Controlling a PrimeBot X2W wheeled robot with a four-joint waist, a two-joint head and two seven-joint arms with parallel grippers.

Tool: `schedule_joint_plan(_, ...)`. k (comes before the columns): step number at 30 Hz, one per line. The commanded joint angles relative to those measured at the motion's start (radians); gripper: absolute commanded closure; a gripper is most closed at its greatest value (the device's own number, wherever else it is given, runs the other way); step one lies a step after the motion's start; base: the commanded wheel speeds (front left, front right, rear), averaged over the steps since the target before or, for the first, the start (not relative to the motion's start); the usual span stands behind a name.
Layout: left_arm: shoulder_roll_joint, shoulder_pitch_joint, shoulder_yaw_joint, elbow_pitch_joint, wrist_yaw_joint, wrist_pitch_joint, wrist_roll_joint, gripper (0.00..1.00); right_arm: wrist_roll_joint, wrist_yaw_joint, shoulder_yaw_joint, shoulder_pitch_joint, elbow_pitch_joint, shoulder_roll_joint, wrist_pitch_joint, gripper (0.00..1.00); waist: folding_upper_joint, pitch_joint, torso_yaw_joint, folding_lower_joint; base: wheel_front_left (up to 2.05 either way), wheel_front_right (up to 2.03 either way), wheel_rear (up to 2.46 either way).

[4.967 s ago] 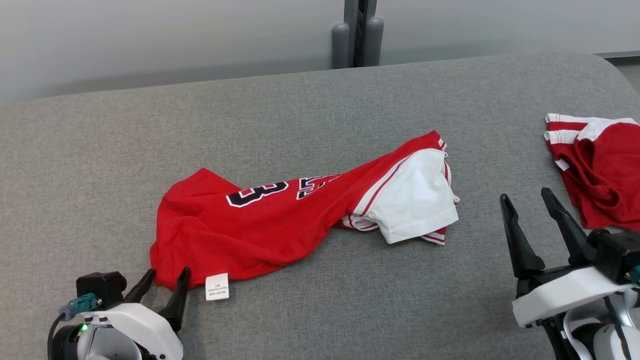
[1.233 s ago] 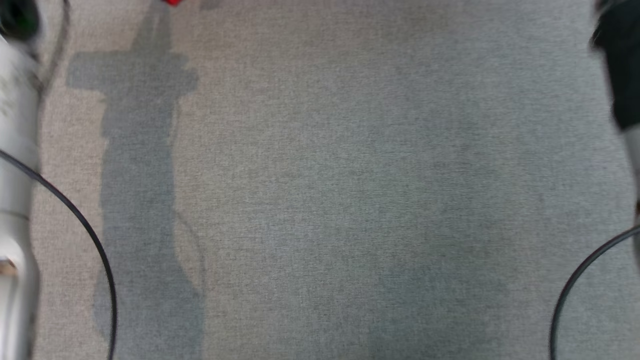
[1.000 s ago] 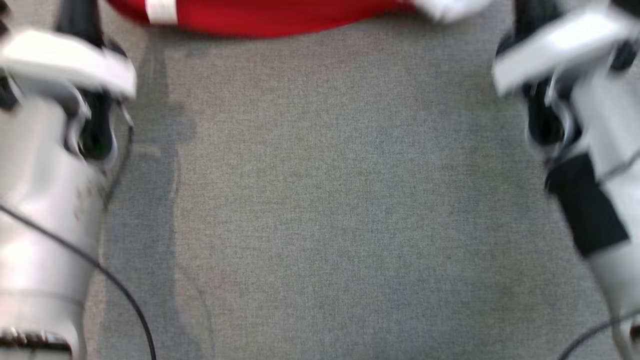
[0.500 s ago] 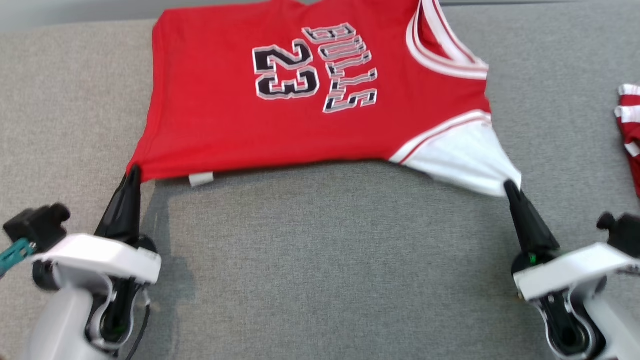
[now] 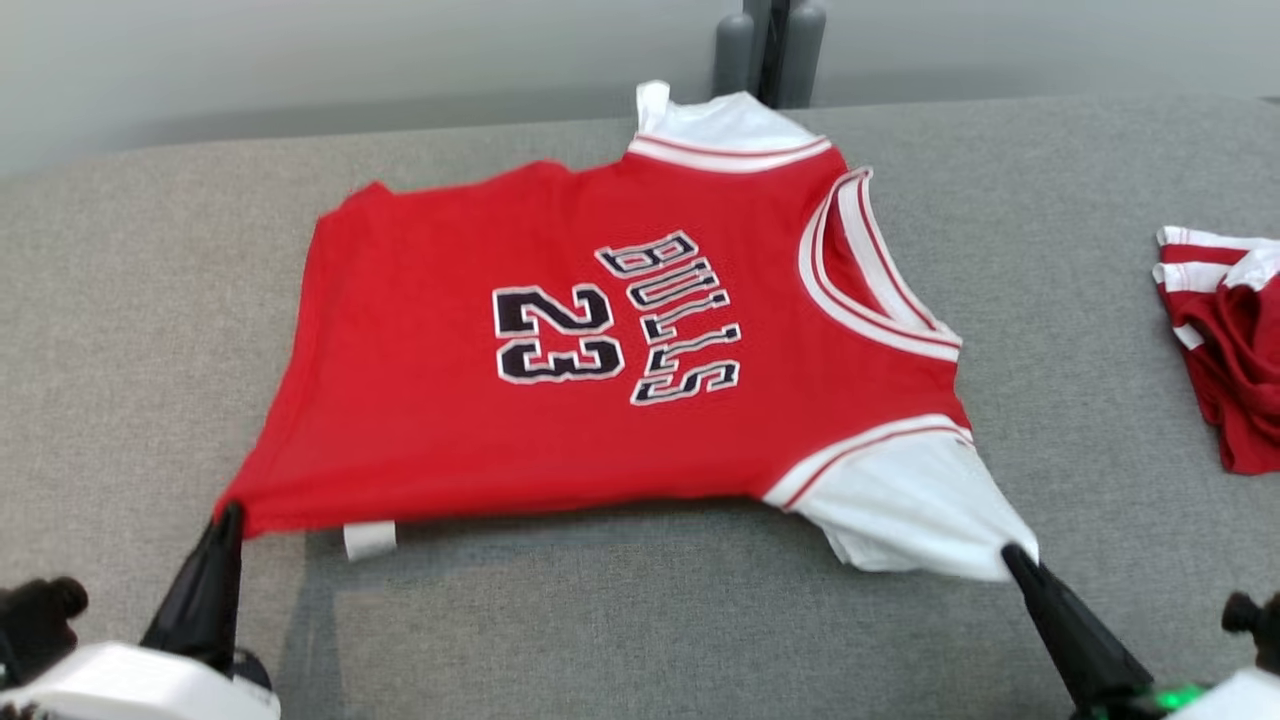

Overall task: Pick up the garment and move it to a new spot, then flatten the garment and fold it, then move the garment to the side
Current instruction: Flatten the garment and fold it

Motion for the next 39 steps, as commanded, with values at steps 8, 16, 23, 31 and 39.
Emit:
schedule_joint_plan(8,0.038,0.163,0.033,-0.137,0.091,0.061,-0.018,1.00,-0.114,0.001,-0.156,0.194,-0.221,0.140,0.246,1.00,0.0000,-0.039,-0.010,0.0000,0.00,0.00,0.00)
schedule_joint_plan(16,0.056,0.146,0.024,-0.154,0.099,0.100,-0.025,1.00,-0.156,0.001,-0.206,0.140,-0.252,0.200,0.350,1.00,0.0000,-0.019,-0.018,0.0000,0.00,0.00,0.00)
schedule_joint_plan(23,0.074,0.036,-0.006,-0.107,0.068,0.152,-0.033,1.00,-0.153,0.001,-0.187,-0.104,-0.165,0.175,0.416,1.00,0.0000,0.056,-0.015,0.0000,0.00,0.00,0.00)
schedule_joint_plan(31,0.079,-0.098,-0.028,-0.023,0.032,0.197,-0.050,1.00,-0.141,0.001,-0.141,-0.410,0.021,0.108,0.460,1.00,0.0000,0.152,0.007,0.0000,0.00,0.00,0.00)
schedule_joint_plan(39,0.039,-0.207,-0.055,0.099,-0.020,0.188,-0.069,1.00,-0.107,0.001,-0.070,-0.647,0.285,0.070,0.415,1.00,0.0000,0.215,0.041,0.0000,0.00,0.00,0.00)
